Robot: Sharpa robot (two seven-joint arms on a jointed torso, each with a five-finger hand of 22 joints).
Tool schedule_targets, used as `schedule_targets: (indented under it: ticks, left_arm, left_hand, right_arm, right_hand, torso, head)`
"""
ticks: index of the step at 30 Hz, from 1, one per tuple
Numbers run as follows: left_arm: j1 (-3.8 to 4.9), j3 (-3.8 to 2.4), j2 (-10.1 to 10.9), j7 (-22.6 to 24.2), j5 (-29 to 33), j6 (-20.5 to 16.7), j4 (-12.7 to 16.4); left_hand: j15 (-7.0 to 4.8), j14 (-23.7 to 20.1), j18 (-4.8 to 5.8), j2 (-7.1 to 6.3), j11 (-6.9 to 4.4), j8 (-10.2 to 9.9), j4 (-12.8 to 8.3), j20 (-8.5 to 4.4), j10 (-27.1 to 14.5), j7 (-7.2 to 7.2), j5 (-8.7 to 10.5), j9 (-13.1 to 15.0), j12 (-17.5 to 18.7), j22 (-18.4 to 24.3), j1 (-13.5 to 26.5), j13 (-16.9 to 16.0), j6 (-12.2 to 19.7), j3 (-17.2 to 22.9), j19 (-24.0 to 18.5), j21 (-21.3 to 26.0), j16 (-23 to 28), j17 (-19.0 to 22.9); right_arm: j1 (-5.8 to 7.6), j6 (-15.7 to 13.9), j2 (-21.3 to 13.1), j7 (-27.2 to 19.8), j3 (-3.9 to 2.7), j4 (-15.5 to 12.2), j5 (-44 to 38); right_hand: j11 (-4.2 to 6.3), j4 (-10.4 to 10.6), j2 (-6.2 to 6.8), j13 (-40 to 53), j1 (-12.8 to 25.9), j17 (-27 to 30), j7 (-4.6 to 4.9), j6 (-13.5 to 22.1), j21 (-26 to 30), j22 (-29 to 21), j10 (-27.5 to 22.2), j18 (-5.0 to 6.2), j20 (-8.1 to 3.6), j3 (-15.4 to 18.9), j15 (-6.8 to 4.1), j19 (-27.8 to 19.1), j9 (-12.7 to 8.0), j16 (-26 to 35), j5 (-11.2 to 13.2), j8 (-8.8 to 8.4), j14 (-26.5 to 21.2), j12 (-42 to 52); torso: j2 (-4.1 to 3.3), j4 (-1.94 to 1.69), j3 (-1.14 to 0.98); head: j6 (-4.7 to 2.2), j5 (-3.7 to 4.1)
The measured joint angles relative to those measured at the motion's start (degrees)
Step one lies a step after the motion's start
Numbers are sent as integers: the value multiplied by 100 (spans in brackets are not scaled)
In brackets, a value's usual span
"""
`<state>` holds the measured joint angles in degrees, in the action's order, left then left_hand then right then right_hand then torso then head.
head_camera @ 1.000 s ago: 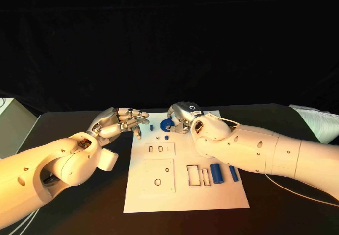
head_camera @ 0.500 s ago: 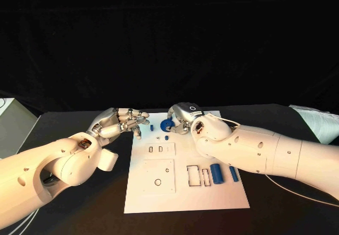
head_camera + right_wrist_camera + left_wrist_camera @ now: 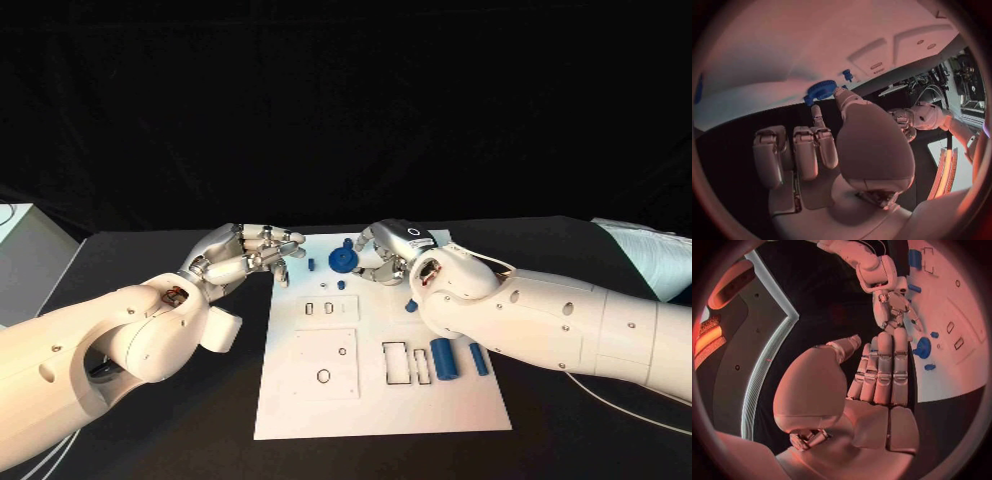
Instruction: Assemble the parts on the task board
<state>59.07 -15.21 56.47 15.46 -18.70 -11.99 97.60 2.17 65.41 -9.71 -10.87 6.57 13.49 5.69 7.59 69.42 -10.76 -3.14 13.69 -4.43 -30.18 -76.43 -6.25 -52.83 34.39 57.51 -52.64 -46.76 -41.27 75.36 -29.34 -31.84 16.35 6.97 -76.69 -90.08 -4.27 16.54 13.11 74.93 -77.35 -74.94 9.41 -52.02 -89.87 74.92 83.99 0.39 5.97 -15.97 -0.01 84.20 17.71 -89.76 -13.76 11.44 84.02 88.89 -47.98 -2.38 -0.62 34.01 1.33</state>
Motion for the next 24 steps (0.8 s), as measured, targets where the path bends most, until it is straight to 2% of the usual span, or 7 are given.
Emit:
schedule_targets:
  ticks: [4,8,12,18,24]
  left_arm:
    - [-4,0,7,0,-1,0,-16]
    - [-19,0,12,0,-1,0,-35]
    - [-42,0,11,3,-1,0,-50]
    - [-95,0,7,7,5,0,-44]
    - [-140,0,-31,8,8,11,-44]
  left_hand:
    - [0,0,0,0,0,0,0,0,0,0,0,5,0,0,0,0,0,0,0,-26,0,0]
    - [21,-87,0,0,0,-24,-17,18,0,0,0,12,0,-7,0,-11,0,16,-82,-26,9,12]
    - [26,-192,-1,0,0,-33,-33,29,0,0,0,30,0,-7,0,-17,0,33,-176,-27,119,69]
    - [61,-267,0,0,21,-33,-49,41,-21,0,0,43,0,17,0,-23,0,49,-266,1,241,128]
    - [61,-267,0,0,21,-33,-49,41,-21,0,0,43,0,17,0,-22,0,49,-266,1,244,128]
  right_arm:
    - [-9,-114,-344,-185,4,-256,404]
    - [106,-220,-771,-553,-47,-561,1038]
    - [202,-263,-1123,-948,-66,-719,1559]
    - [239,-241,-1474,-1480,-68,-688,2020]
    - [251,-69,-1797,-1886,-69,-531,2204]
  right_hand:
    - [0,23,-60,0,60,0,0,0,25,0,0,0,0,23,0,0,0,0,-23,0,0,-28]
    - [0,-50,-159,-1,-43,0,11,11,89,-1,0,0,21,-50,0,-21,0,0,-154,-39,0,-80]
    - [-16,-182,-150,-1,-279,1,20,20,89,-1,16,0,21,-209,21,-21,11,0,-243,-39,-21,-80]
    - [-16,-327,-119,-1,-441,1,40,1,89,-1,16,0,20,-377,21,-21,18,0,-300,-39,-21,-80]
    - [-16,-352,-41,-1,-518,1,40,0,65,-1,16,0,20,-402,21,-20,18,0,-255,-61,-21,-102]
  torso:
    - [15,20,-7]
    - [41,57,-25]
    - [74,83,-47]
    - [108,122,-80]
    - [131,144,-109]
  head:
    - [-17,-8]
    - [-41,-20]
    - [-56,-34]
    - [-50,-47]
    - [-33,4]
